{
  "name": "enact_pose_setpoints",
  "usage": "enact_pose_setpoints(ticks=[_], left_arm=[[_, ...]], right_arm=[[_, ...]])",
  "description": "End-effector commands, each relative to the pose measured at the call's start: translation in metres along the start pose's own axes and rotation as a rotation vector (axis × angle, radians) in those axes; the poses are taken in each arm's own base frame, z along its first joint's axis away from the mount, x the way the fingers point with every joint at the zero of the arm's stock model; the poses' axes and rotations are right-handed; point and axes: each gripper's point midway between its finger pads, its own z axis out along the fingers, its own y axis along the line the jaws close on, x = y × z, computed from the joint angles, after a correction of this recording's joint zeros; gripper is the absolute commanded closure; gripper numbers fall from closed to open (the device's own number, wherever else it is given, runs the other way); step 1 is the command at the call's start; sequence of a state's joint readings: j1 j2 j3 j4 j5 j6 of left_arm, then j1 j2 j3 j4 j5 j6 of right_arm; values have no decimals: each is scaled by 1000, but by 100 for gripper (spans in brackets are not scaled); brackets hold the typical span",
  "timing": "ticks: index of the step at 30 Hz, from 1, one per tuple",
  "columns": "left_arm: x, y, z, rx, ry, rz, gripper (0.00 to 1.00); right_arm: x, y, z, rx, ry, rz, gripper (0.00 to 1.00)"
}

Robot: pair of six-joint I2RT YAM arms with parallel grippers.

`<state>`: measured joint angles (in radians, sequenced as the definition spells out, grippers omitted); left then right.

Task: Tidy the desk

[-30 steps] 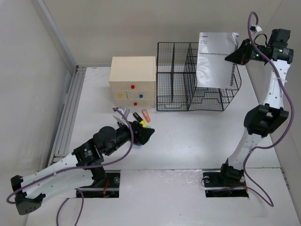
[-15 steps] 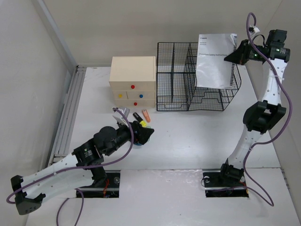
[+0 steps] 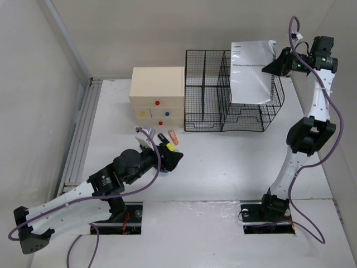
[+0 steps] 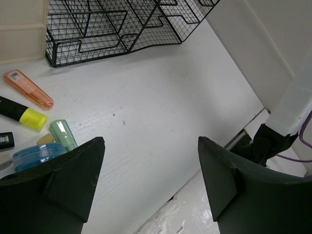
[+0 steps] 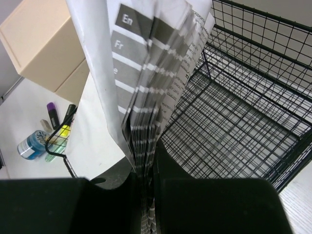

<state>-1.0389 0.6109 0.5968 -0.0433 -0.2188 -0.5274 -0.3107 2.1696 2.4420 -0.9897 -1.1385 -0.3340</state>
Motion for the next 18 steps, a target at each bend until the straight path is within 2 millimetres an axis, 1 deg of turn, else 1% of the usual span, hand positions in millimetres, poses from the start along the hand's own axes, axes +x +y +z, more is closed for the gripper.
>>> enact_pose_setpoints(ticks=[1, 2, 3, 5, 7, 8, 9, 10, 11, 12, 14, 15, 16, 18], left_arm=[[-14, -8, -1, 18, -42, -4, 26], [-14, -8, -1, 18, -42, -4, 26], [-14, -8, -1, 18, -42, -4, 26], [-14, -8, -1, 18, -42, -4, 26], [-14, -8, -1, 18, -42, -4, 26], [-12, -7, 1, 13, -35, -2, 26], [-12, -7, 1, 13, -35, -2, 26], [-12, -7, 1, 13, -35, -2, 26], [-12, -7, 1, 13, -35, -2, 26], [-12, -7, 1, 13, -35, -2, 26], [-10, -6, 3, 8, -28, 1, 26], [-10, -6, 3, 8, -28, 1, 26], [-10, -6, 3, 8, -28, 1, 26], [-10, -6, 3, 8, -28, 1, 26]], right_arm=[[-21, 37, 20, -146, -43, -90, 96], [-18, 37, 25, -155, -37, -84, 96], [-21, 38, 24, -154, -41, -95, 96], [-18, 35, 26, -155, -38, -87, 96], [-22, 35, 25, -153, -45, -104, 92], [-21, 34, 25, -144, -43, -104, 89], [-21, 34, 25, -144, -43, -104, 75], [-21, 34, 25, -144, -43, -104, 67], [-21, 34, 25, -144, -43, -104, 56], [-21, 32, 26, -135, -40, -104, 31], [-24, 31, 25, -124, -45, -121, 4], [-24, 27, 25, -102, -39, -121, 0], [-23, 26, 25, -93, -37, -121, 0], [-33, 30, 20, -68, -48, -155, 0]])
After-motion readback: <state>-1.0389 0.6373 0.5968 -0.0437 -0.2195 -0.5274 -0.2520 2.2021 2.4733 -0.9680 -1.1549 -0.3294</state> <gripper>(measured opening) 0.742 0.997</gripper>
